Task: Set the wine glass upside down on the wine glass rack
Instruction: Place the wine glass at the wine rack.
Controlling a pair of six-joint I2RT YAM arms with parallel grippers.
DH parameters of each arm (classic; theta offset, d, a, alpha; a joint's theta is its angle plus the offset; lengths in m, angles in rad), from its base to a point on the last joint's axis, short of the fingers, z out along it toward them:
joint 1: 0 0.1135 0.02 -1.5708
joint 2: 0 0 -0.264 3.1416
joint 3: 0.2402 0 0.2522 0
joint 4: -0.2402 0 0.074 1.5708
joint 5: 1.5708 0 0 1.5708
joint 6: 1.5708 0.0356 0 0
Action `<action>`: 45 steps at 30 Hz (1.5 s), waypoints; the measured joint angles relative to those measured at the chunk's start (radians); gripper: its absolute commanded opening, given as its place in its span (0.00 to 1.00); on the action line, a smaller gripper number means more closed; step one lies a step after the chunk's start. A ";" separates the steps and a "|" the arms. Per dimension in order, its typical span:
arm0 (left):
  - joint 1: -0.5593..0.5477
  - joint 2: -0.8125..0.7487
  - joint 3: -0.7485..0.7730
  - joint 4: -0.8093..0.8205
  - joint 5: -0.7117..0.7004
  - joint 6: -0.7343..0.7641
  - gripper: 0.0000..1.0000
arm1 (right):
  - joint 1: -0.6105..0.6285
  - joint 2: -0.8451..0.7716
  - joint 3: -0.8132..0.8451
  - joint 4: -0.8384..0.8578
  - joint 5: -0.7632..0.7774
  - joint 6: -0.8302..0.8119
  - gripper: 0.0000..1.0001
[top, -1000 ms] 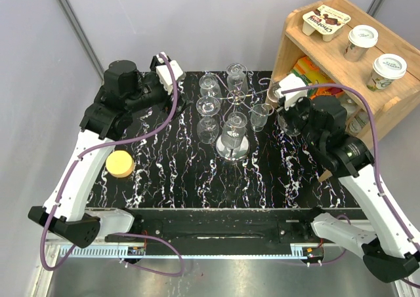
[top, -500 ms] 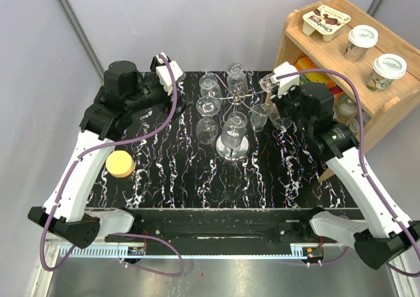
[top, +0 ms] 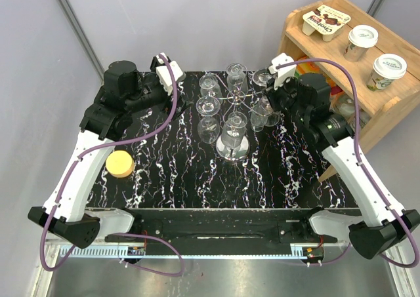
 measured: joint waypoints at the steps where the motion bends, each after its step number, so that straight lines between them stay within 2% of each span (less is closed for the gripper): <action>1: 0.000 0.000 0.000 0.000 0.000 0.001 0.99 | 0.000 0.004 0.008 0.000 -0.006 0.005 0.00; 26: 0.000 0.000 0.000 0.000 0.000 0.010 0.99 | -0.003 -0.006 0.025 -0.040 -0.219 0.079 0.00; 45: 0.000 0.000 0.000 0.000 0.000 0.012 0.99 | -0.003 -0.093 -0.023 -0.094 -0.217 0.082 0.00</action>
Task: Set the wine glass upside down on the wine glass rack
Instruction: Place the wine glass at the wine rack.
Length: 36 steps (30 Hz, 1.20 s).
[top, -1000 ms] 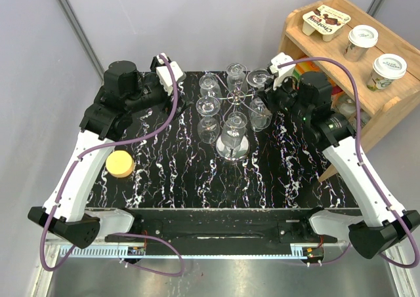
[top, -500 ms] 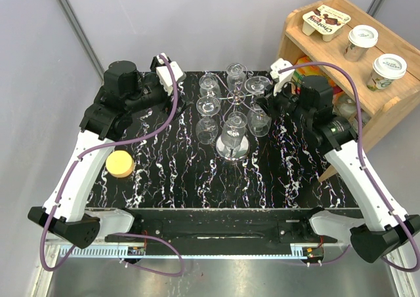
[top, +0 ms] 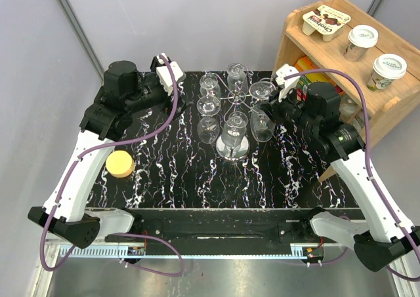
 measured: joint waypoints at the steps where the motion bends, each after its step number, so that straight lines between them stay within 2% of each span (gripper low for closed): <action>1: 0.000 0.000 0.000 0.000 0.000 0.000 0.99 | 0.000 -0.005 0.000 -0.005 0.001 0.000 0.00; 23: 0.000 0.000 0.000 0.000 0.000 0.001 0.99 | 0.000 -0.060 -0.047 -0.025 0.156 -0.016 0.00; 28: 0.000 0.000 0.000 0.000 0.000 0.002 0.99 | 0.000 -0.064 -0.064 -0.017 0.163 -0.015 0.07; 34: 0.000 0.000 0.000 0.000 0.001 0.002 0.99 | 0.000 -0.070 -0.068 -0.014 0.169 -0.011 0.23; 36: 0.000 0.000 0.000 0.000 0.001 0.004 0.99 | 0.000 -0.071 -0.069 -0.014 0.172 -0.010 0.25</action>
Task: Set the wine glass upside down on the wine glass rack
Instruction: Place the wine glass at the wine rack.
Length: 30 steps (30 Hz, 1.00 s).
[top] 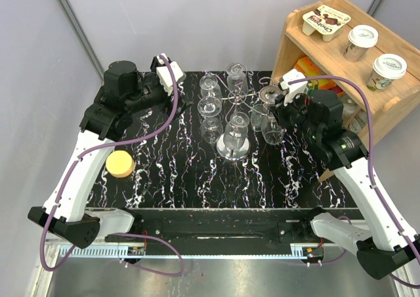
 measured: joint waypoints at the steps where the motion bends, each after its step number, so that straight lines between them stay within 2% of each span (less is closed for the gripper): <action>1: 0.000 0.000 0.000 0.000 0.001 0.000 0.99 | 0.000 -0.002 -0.001 0.002 0.001 0.001 0.27; 4: 0.000 0.000 0.000 0.000 0.003 0.001 0.99 | 0.000 -0.013 -0.002 -0.005 0.003 0.004 0.30; 19: 0.000 0.000 0.000 0.000 0.009 0.002 0.99 | 0.000 -0.028 -0.006 -0.013 -0.003 0.006 0.31; 30: 0.000 0.000 0.000 0.000 0.016 0.003 0.99 | 0.000 -0.091 0.013 -0.126 -0.027 -0.037 0.32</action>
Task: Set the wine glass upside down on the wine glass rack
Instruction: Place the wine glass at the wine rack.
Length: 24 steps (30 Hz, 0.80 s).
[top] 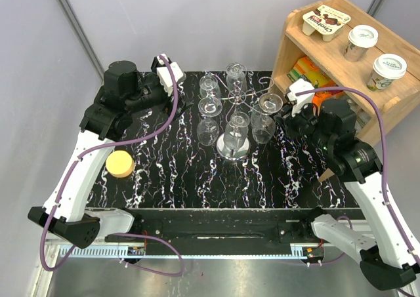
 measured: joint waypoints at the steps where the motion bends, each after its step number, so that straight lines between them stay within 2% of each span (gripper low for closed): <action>1: 0.000 0.000 0.000 0.000 0.001 0.000 0.99 | 0.000 -0.007 0.000 -0.011 0.000 -0.005 0.32; 8: 0.000 0.000 0.000 0.000 0.005 -0.001 0.99 | 0.000 -0.028 0.018 -0.080 -0.011 -0.032 0.37; 11: 0.000 0.000 0.000 0.000 0.005 -0.001 0.99 | 0.000 -0.028 0.053 -0.113 -0.020 -0.043 0.43; 14: 0.000 0.000 0.002 -0.001 0.005 -0.003 0.99 | 0.000 -0.027 0.109 -0.137 -0.014 -0.053 0.54; 24: 0.000 0.031 0.107 -0.001 0.034 -0.068 0.99 | 0.000 -0.013 0.227 -0.153 0.118 -0.084 0.63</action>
